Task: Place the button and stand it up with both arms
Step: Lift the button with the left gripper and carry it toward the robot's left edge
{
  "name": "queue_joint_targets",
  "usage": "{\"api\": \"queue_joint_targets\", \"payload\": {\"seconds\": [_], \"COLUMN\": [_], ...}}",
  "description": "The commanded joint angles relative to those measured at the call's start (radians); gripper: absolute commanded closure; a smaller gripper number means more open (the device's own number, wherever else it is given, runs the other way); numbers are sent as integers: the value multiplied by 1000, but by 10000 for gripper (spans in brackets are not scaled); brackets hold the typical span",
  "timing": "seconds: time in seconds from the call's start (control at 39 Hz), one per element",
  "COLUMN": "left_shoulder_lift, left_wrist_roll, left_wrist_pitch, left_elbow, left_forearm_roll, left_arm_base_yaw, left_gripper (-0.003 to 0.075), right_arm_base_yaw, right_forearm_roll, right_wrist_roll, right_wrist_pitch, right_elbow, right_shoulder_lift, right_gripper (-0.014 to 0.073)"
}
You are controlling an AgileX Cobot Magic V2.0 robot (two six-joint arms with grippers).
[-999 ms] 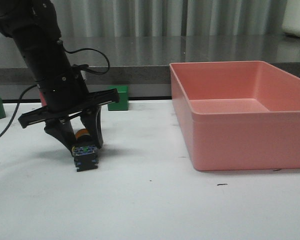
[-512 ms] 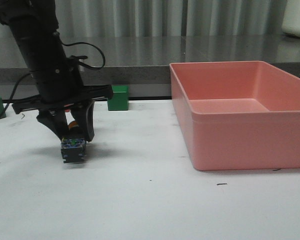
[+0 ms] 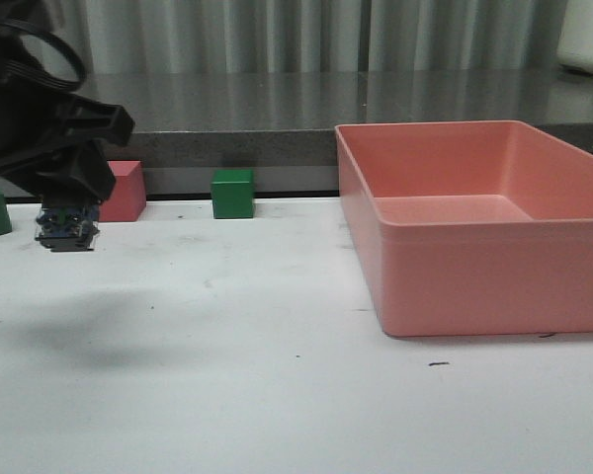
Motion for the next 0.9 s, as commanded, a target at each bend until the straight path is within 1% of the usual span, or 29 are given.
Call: {"api": "queue_joint_targets", "payload": {"seconds": [0.0, 0.15, 0.26, 0.31, 0.38, 0.46, 0.59, 0.72, 0.87], "left_shoulder_lift": [-116, -186, -201, -201, -197, -181, -118, -6, 147], "left_wrist_roll": [2, 2, 10, 29, 66, 91, 101, 101, 101], "left_wrist_pitch": [-229, -490, -743, -836, -954, -1040, -1163, -1308, -1542], "left_elbow": [85, 250, 369, 417, 481, 531, 569, 578, 578], "left_forearm_roll": [23, 23, 31, 42, 44, 42, 42, 42, 42], "left_arm_base_yaw": [21, 70, 109, 123, 135, 147, 147, 147, 147], "left_gripper": [553, 553, 553, 553, 553, 553, 553, 553, 552], "right_arm_base_yaw": [-4, -4, -4, -4, -4, -4, -4, -4, -4], "right_forearm_roll": [-15, -15, -15, -15, -15, -15, -15, -15, -15], "right_wrist_roll": [-10, -10, -10, -10, -10, -10, -10, -10, -10], "right_wrist_pitch": [-86, -86, -86, -86, -86, -86, -86, -86, -86], "right_elbow": [-26, -26, -26, -26, -26, -26, -26, -26, -26], "right_shoulder_lift": [10, 10, 10, 10, 10, 10, 10, 10, 10], "right_gripper": [663, 663, 663, 663, 663, 663, 663, 663, 663]}}
